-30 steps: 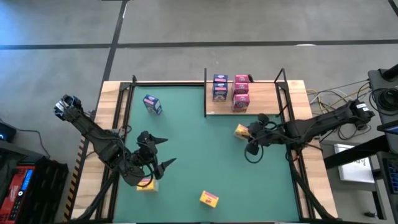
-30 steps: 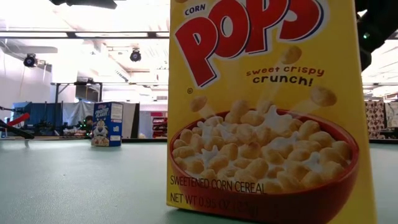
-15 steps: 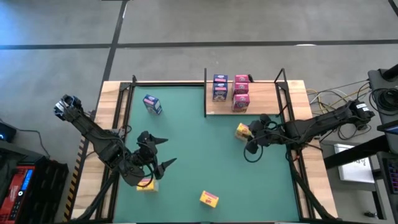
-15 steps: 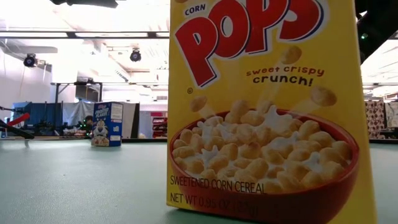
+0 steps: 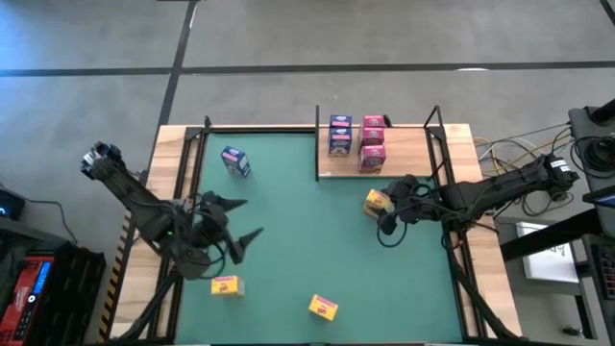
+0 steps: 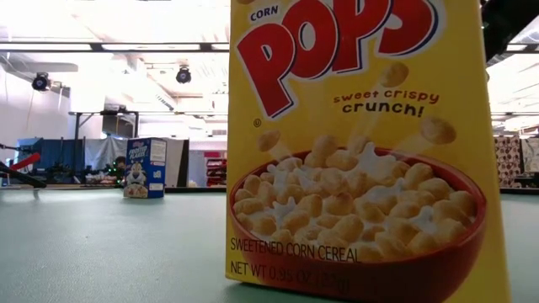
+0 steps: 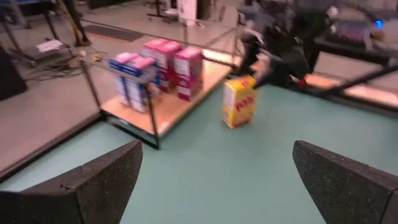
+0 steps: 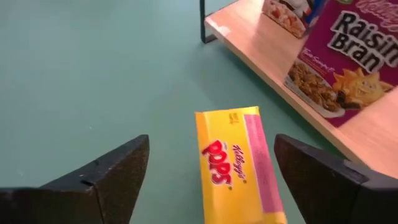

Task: Stack cereal on shelf
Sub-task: Put the right yellow cereal box onto the shelf

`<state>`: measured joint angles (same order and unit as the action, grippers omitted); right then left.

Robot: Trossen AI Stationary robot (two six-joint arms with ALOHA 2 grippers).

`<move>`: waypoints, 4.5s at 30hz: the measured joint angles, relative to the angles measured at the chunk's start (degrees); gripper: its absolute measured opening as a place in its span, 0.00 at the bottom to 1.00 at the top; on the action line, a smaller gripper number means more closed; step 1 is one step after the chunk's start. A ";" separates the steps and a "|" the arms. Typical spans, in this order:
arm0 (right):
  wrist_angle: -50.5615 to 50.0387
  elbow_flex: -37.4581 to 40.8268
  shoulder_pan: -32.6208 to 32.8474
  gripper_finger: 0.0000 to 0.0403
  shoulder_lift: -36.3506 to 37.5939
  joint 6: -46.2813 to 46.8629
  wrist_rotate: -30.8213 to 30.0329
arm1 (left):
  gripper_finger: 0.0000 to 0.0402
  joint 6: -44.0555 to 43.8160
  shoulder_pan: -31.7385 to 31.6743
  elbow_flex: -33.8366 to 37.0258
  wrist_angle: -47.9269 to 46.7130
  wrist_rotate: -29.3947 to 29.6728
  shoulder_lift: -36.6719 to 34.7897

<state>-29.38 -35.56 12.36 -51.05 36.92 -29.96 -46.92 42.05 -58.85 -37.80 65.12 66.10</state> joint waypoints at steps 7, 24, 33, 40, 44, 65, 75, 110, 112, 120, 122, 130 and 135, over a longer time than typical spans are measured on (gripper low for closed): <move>-2.01 -0.38 -0.01 0.83 0.04 5.70 -0.04 | 0.99 -14.97 3.07 4.36 -13.82 6.92 -9.79; -1.47 -0.38 0.00 0.84 0.04 16.58 -0.08 | 0.99 -28.71 2.96 30.43 -14.18 10.88 -34.39; 0.97 -0.38 0.00 0.82 0.04 17.15 -0.08 | 0.99 -32.48 2.96 39.27 -13.95 10.90 -44.38; 5.36 -0.38 0.00 0.83 0.04 16.49 0.17 | 0.99 -35.88 2.96 43.55 -11.10 9.04 -47.87; 6.72 -0.38 0.00 0.82 0.04 16.49 0.35 | 0.99 -34.71 2.96 44.21 -10.21 5.30 -47.66; 8.87 -5.11 0.00 0.82 -0.50 16.45 1.45 | 0.99 -34.57 2.95 43.89 -9.31 -25.64 -46.98; 8.82 -5.03 0.00 0.82 -0.67 13.41 1.45 | 0.99 -32.37 2.96 43.91 -8.89 -25.09 -46.96; 8.97 -4.93 0.00 0.82 -0.81 9.52 1.68 | 0.99 38.77 3.29 58.21 68.08 -63.76 -48.95; 8.97 -4.93 0.00 0.82 -0.81 9.52 1.88 | 0.99 38.67 3.27 58.11 66.31 -64.06 -48.96; 9.19 -4.93 0.00 0.82 -0.81 4.48 0.84 | 0.99 38.34 3.23 57.88 65.44 -64.04 -46.82; 10.06 -4.93 0.00 0.82 -1.02 2.55 0.38 | 0.99 38.34 3.23 57.86 65.44 -64.05 -46.46; 10.17 -4.93 0.00 0.82 -1.20 2.92 0.38 | 0.99 38.32 3.23 57.86 65.53 -64.04 -45.45; 10.85 -4.93 0.00 0.82 -1.22 3.19 0.46 | 0.99 38.31 3.23 57.86 65.55 -64.03 -45.43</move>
<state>-18.53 -40.49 12.36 -52.27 40.10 -29.50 -8.61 45.28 -0.99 27.75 1.09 20.67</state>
